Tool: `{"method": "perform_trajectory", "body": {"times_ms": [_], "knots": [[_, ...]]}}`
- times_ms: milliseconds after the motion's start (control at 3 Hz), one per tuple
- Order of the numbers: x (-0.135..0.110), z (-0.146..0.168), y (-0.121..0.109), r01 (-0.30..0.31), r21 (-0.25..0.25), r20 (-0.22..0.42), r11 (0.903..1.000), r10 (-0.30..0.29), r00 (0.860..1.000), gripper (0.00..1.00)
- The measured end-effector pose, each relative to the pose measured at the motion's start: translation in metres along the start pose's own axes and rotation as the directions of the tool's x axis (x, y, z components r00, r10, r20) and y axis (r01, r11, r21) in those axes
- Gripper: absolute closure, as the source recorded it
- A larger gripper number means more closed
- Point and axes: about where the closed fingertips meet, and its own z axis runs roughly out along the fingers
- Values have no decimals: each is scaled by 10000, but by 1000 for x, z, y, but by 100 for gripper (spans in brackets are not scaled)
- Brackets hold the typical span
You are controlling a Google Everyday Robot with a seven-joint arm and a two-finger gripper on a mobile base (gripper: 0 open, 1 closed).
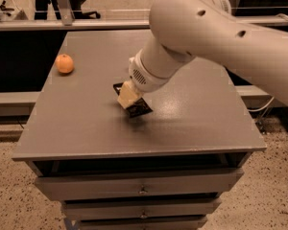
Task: Move rxbar chocolate near orange
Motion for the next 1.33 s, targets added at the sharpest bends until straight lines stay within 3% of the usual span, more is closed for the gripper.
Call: {"method": "perform_trajectory", "body": {"times_ms": [333, 667, 1000, 1333], "knots": [[-19, -16, -3, 274, 137, 456, 9995, -280, 9986, 100], [-17, -16, -2, 267, 133, 429, 9996, -273, 9987, 100], [-33, -13, 2, 528, 207, 809, 9984, -544, 9952, 100], [-71, 9, 8, 1275, 380, 1206, 9911, -1312, 9840, 100]]}}
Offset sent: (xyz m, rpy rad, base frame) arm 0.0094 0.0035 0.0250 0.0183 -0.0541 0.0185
